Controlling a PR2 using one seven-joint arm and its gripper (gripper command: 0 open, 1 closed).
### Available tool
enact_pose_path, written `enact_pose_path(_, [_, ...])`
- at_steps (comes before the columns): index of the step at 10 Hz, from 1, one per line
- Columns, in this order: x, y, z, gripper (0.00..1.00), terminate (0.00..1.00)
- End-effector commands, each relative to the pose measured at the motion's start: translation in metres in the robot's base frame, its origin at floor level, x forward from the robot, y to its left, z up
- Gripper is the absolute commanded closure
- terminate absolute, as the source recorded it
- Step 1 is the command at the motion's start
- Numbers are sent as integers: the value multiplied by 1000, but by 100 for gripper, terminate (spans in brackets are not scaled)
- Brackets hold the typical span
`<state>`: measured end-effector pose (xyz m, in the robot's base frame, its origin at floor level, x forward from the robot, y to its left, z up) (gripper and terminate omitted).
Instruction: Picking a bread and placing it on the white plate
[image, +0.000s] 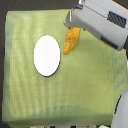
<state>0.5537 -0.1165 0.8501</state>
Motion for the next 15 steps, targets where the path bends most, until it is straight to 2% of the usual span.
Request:
enact_pose_path(1, [32, 46, -53, 0, 0])
enact_pose_path(4, [34, 43, -74, 0, 0])
enact_pose_path(7, [35, 14, -88, 0, 0])
enact_pose_path(9, [30, 8, -99, 0, 0])
enact_pose_path(15, [23, 43, -122, 0, 0])
